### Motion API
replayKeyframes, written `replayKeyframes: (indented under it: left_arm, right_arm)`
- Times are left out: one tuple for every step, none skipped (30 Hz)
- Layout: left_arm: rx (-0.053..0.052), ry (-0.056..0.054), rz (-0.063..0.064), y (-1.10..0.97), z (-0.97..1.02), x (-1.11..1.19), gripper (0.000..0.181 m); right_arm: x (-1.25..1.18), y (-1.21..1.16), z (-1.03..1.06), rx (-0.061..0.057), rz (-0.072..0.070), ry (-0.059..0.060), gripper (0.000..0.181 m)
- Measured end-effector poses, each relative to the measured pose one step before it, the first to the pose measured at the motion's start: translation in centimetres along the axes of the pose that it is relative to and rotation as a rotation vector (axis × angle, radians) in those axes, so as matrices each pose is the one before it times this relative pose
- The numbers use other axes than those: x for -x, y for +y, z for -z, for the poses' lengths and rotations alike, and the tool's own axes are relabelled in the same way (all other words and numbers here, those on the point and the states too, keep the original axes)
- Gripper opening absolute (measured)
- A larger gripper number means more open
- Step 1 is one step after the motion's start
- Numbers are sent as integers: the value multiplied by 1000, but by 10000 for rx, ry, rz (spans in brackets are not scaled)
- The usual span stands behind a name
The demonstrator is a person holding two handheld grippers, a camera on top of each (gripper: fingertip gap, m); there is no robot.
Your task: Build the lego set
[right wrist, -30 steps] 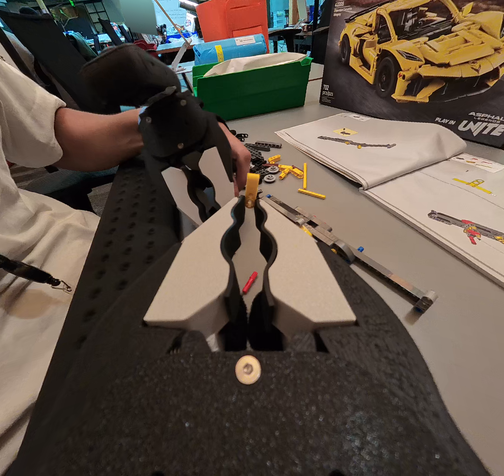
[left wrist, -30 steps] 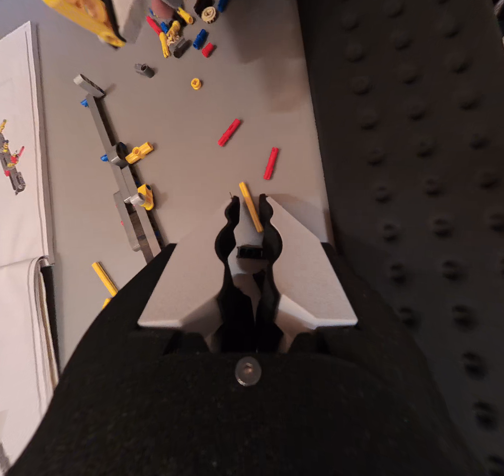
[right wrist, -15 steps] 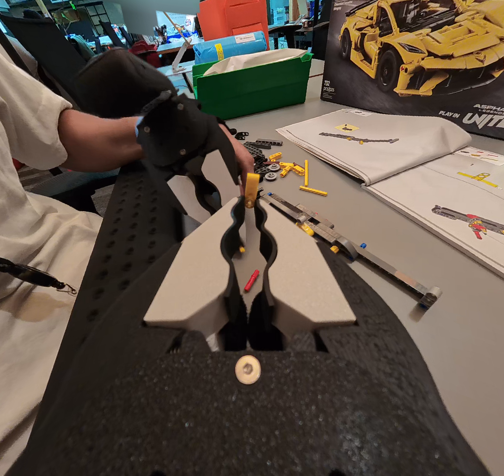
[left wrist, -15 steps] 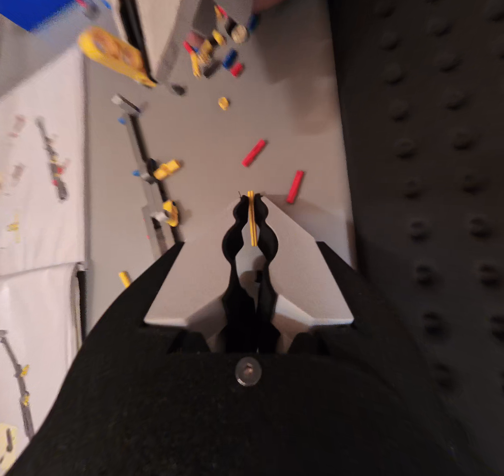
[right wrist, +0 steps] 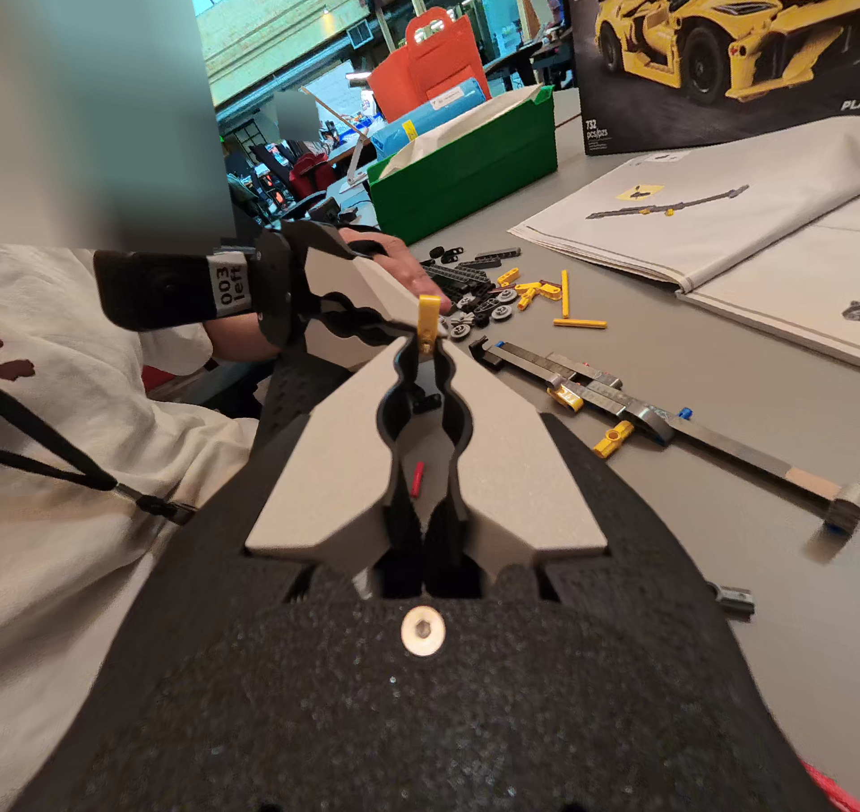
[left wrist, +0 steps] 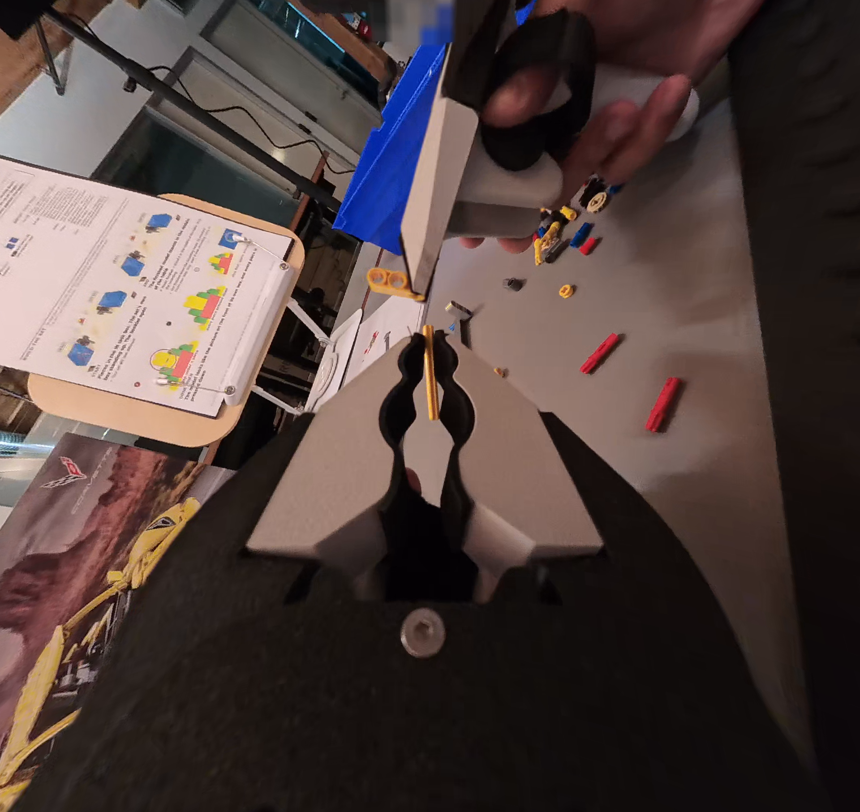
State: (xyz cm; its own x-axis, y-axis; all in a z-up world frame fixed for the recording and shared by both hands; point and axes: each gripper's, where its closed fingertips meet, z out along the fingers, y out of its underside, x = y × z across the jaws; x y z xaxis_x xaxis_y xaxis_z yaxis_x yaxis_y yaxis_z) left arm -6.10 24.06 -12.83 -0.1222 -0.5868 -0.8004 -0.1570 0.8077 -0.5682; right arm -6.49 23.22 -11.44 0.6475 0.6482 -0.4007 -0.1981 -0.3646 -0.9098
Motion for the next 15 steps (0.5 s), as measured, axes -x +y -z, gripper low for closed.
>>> replayKeyframes:
  left_arm:
    - [-18, 31, 15, 39, 78, 20, 2]
    - [-102, -10, 38, -105, 131, 92, 2]
    - [-131, -33, 51, -200, 172, 138, 2]
    - [-132, 87, 98, -229, 138, -34, 2]
    - [-125, 53, 77, -221, 115, -29, 2]
    - [-87, 22, -44, -213, 98, -27, 2]
    - [-81, -13, -66, -218, 89, 4, 2]
    - [-8, -29, -31, -113, 30, 31, 2]
    - [62, 7, -16, 36, -4, -14, 2]
    - [37, 0, -48, 64, 18, -17, 2]
    - [-8, 22, 0, 21, 46, -6, 2]
    - [18, 100, 125, 61, 21, -75, 2]
    - [23, 125, 144, 105, 17, -93, 2]
    - [-1, 130, 100, 97, 16, -87, 2]
    - [-6, 93, 91, 83, 41, -54, 2]
  right_arm:
    - [111, -34, -45, -32, 114, -25, 6]
    - [-13, 109, -60, 35, 83, 29, 6]
    - [-62, 217, -115, 102, 113, 62, 6]
    - [-66, 14, -73, -9, 145, 79, 6]
    - [97, -104, -25, -94, 173, -32, 6]
    - [84, -121, -8, -92, 108, -49, 6]
    - [-99, 10, -1, -8, 61, 40, 6]
    - [193, 51, -60, 19, 35, -132, 6]
    - [250, 62, -116, 45, -25, -156, 6]
    - [91, -21, -70, -8, 29, -43, 6]
    - [146, 7, -39, 9, 91, -65, 6]
    - [9, 63, -57, 39, 120, 17, 6]
    - [-45, 95, -70, 44, 122, 48, 6]
    - [48, 67, -76, 17, 111, -14, 6]
    - [-24, 102, -76, 48, 124, 46, 6]
